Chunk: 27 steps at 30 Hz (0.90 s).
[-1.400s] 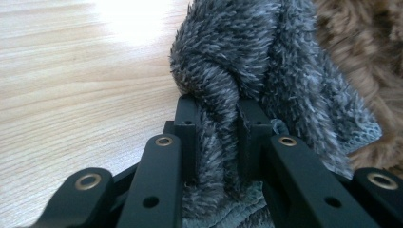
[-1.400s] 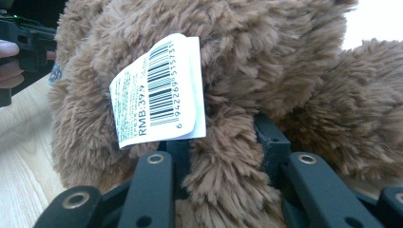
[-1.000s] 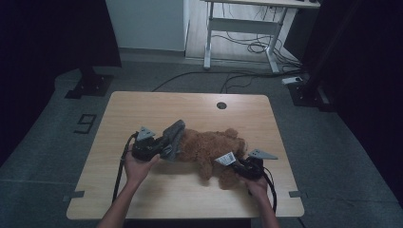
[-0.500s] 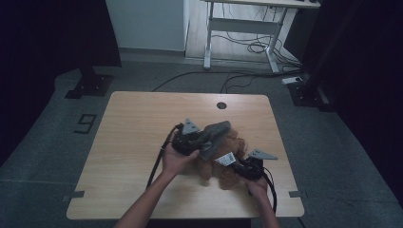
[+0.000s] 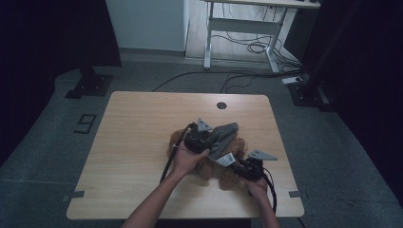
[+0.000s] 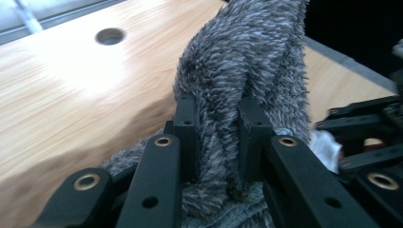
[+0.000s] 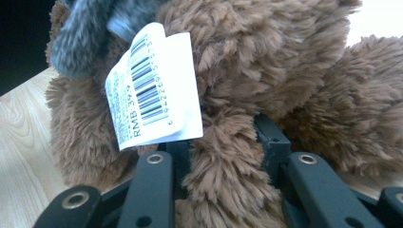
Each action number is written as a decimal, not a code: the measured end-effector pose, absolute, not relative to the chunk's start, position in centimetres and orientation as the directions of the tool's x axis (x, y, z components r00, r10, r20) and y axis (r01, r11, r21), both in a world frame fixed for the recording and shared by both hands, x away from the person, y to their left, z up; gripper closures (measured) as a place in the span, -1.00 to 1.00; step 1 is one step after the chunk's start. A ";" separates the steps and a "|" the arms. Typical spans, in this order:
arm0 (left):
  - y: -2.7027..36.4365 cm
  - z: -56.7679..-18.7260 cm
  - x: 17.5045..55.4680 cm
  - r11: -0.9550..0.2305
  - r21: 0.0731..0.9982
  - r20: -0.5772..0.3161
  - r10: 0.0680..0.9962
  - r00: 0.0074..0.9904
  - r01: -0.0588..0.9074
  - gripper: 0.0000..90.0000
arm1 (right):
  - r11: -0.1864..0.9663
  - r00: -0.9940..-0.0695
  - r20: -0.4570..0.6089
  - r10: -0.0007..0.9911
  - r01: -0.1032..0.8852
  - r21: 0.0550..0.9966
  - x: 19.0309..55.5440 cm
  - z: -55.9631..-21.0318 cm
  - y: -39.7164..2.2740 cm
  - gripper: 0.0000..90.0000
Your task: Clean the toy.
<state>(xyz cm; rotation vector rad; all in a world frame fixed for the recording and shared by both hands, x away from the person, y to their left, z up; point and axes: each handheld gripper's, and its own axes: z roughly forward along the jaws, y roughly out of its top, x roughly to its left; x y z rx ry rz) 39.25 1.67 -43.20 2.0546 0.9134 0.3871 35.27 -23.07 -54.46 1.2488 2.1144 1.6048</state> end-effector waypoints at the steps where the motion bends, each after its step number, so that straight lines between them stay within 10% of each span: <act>1: 2.3 -43.2 39.3 -0.385 0.794 -0.047 0.734 0.678 0.471 0.62 | 0.051 -0.621 0.311 0.720 0.494 0.868 35.3 -54.5 -23.1 0.46; 27: 14.7 -46.2 40.2 -0.234 0.767 -0.119 0.863 0.491 0.598 0.63 | 0.064 -0.634 0.303 0.711 0.488 0.871 35.3 -54.6 -23.2 0.46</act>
